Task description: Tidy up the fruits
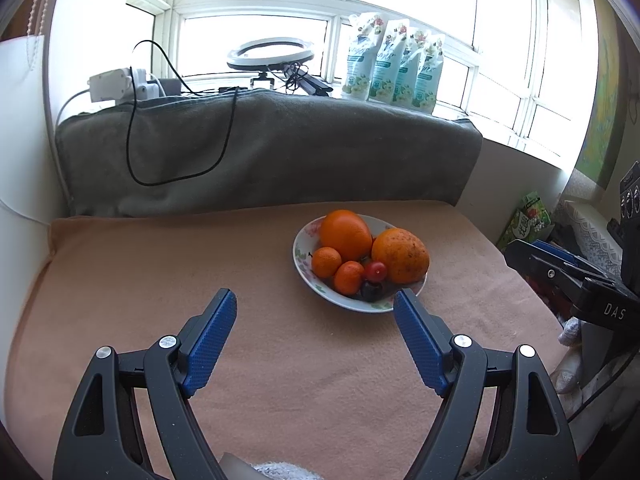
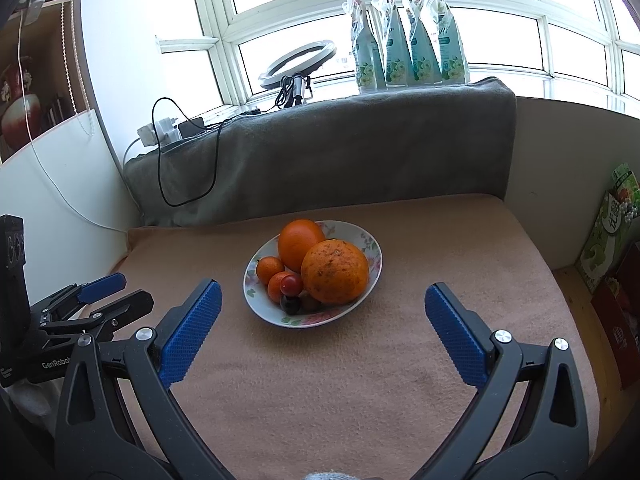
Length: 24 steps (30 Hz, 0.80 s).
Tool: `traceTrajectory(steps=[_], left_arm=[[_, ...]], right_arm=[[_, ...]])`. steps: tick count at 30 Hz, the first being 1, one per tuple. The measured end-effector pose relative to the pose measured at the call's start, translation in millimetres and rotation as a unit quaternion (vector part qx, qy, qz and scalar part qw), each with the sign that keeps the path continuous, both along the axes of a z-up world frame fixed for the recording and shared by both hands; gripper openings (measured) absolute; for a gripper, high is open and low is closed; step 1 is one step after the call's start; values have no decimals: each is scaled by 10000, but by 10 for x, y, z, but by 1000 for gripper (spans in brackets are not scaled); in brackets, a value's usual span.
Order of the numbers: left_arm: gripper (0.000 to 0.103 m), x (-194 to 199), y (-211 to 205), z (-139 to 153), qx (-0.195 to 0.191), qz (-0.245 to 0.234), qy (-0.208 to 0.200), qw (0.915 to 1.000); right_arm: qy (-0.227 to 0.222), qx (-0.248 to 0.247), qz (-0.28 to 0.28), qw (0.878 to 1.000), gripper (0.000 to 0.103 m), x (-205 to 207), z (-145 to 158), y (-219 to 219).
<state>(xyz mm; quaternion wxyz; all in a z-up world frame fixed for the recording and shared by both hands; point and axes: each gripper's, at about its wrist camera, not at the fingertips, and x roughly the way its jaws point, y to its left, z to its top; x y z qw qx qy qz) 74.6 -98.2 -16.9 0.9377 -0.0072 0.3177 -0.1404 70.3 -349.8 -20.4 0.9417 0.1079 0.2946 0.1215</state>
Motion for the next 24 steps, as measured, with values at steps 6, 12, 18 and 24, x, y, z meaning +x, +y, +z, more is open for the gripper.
traceTrajectory(steps=[6, 12, 18, 24], left_arm=[[81, -4, 2, 0, 2, 2, -6, 10000], [81, -8, 14, 5, 9, 18, -20, 10000], [81, -23, 18, 11, -1, 28, -47, 10000], [81, -31, 19, 10, -4, 25, -91, 10000]], right_arm=[[19, 1, 11, 10000, 103, -6, -18, 19], [33, 7, 19, 10000, 103, -14, -48, 51], [33, 9, 28, 10000, 103, -13, -46, 50], [69, 1, 9, 10000, 103, -35, -82, 81]])
